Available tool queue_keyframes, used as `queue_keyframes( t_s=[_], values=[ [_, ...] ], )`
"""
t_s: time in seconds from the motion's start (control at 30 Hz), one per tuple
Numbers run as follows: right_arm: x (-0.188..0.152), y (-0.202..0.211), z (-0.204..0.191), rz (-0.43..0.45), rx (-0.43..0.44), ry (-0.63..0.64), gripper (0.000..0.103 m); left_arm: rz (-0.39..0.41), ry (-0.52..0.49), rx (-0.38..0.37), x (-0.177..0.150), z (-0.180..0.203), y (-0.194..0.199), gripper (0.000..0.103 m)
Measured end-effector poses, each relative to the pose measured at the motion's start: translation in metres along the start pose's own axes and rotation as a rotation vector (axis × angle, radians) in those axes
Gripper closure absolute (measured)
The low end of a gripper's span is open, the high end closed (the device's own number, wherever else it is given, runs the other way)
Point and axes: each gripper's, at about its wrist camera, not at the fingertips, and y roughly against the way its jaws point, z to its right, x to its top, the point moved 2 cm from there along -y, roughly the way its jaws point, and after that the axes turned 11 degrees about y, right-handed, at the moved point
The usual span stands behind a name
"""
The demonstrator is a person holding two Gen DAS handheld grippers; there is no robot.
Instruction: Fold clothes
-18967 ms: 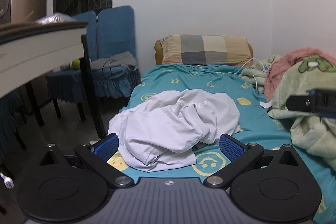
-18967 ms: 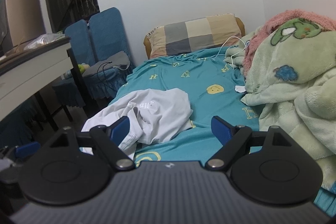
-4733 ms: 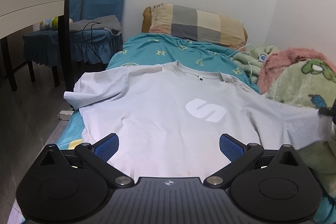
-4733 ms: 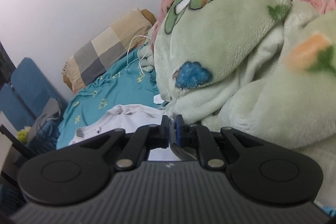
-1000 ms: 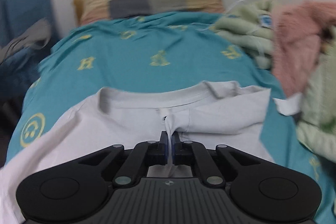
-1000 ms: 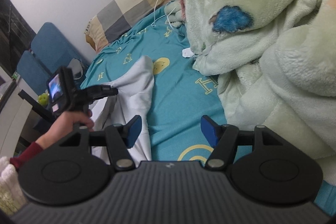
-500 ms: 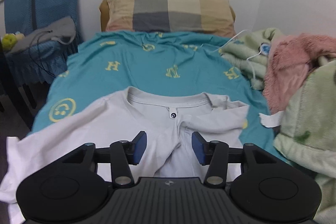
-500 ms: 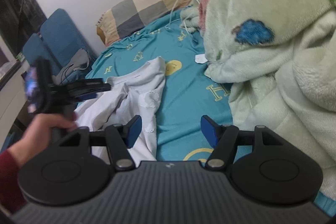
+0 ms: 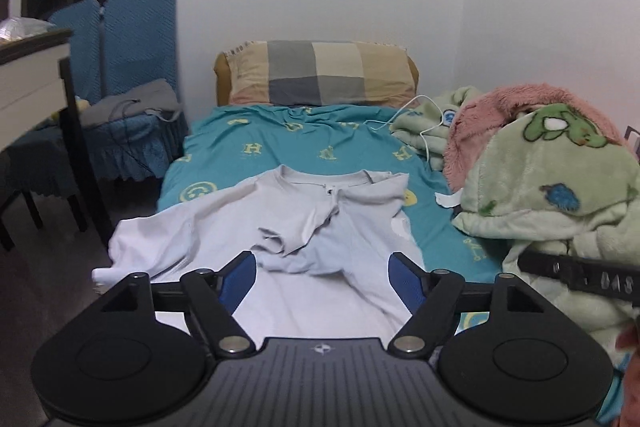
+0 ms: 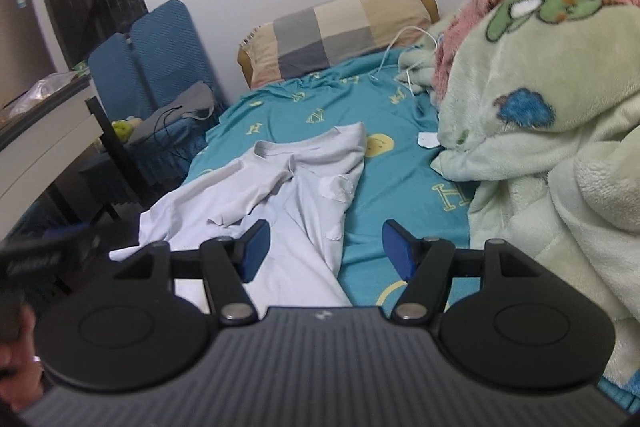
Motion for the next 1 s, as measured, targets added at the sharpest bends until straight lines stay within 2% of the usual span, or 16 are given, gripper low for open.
queue_keyframes(
  t_s=[0.1, 0.17, 0.33, 0.57, 0.67, 0.9, 1.0],
  values=[
    [-0.001, 0.0, -0.004, 0.0, -0.009, 0.003, 0.038, 0.038, -0.003, 0.026, -0.02, -0.006, 0.021, 0.022],
    [-0.002, -0.003, -0.005, -0.008, -0.021, 0.007, 0.038, 0.023, 0.038, 0.016, -0.03, -0.012, 0.022, 0.021],
    [-0.004, -0.012, -0.007, -0.019, -0.035, 0.012, 0.038, -0.039, 0.061, 0.007, -0.041, -0.02, -0.001, 0.021],
    [-0.005, -0.016, -0.008, -0.03, -0.035, 0.013, 0.038, -0.08, 0.084, 0.013, -0.048, -0.022, -0.024, 0.022],
    [0.0, -0.014, 0.002, -0.021, -0.038, -0.015, 0.039, -0.109, 0.075, -0.04, -0.055, -0.013, -0.028, 0.027],
    [0.01, 0.012, 0.074, 0.007, -0.037, -0.263, 0.037, -0.233, 0.121, -0.201, -0.09, 0.036, -0.022, 0.029],
    [0.008, 0.025, 0.099, 0.039, -0.04, -0.35, 0.037, -0.325, 0.146, -0.271, -0.11, 0.069, -0.026, 0.04]
  ],
)
